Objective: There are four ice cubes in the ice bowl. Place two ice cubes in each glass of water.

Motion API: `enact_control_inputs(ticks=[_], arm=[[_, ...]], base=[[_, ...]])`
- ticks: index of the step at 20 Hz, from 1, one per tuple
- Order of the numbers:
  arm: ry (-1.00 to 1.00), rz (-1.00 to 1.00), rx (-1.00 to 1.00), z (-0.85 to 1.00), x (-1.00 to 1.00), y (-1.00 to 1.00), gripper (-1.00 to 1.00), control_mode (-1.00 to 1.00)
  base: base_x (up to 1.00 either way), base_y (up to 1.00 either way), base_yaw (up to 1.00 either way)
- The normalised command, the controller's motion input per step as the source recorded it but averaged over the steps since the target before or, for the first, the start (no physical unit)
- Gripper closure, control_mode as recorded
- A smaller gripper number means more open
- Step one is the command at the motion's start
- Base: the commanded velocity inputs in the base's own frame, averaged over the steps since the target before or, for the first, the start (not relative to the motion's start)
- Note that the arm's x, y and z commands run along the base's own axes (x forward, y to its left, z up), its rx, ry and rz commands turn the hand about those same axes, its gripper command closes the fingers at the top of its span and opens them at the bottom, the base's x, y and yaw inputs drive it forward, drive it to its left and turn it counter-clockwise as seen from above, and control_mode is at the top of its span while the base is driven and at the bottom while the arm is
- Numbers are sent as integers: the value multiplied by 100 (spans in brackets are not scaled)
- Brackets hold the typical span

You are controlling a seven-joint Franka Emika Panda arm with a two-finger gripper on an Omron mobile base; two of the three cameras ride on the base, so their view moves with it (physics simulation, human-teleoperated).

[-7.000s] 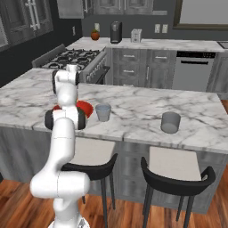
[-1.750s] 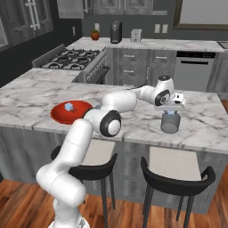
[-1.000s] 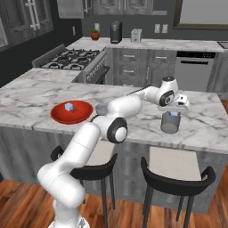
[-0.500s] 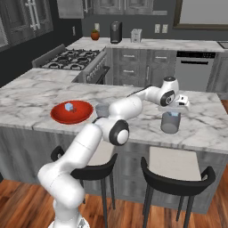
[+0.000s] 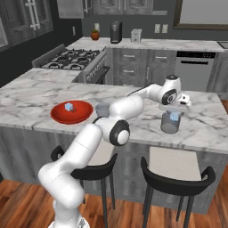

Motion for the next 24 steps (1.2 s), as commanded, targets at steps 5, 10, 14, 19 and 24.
enact_control_inputs(ticks=[5,10,14,19,24], arm=[[-18,0,0,6,-59,6,-100,-100],[-23,0,3,42,-95,5,-100,-100],[-32,1,0,13,-100,65,-100,-100],[-35,1,-2,-1,-100,100,-100,-100],[-11,9,-5,31,-100,100,-100,-100]], base=[[0,0,0],[0,0,0],[0,0,0],[0,0,0],[0,0,0]])
